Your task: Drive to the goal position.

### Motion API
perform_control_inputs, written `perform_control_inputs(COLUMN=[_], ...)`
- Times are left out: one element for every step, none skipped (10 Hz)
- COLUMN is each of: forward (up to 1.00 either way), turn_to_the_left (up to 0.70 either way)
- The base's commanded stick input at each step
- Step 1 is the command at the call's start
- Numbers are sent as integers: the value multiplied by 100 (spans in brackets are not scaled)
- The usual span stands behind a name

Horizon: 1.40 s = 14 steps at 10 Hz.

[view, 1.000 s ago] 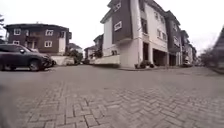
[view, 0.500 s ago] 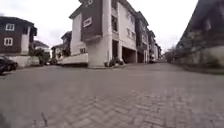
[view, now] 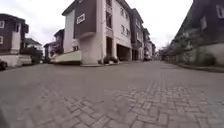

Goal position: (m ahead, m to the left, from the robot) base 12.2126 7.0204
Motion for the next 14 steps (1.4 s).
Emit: perform_control_inputs(forward=[70,70,70,70,70,70,70,70,70,70,70,70,70,70], turn_to_the_left=[0,0,0,0,0,0,0,0,0,0,0,0,0,0])
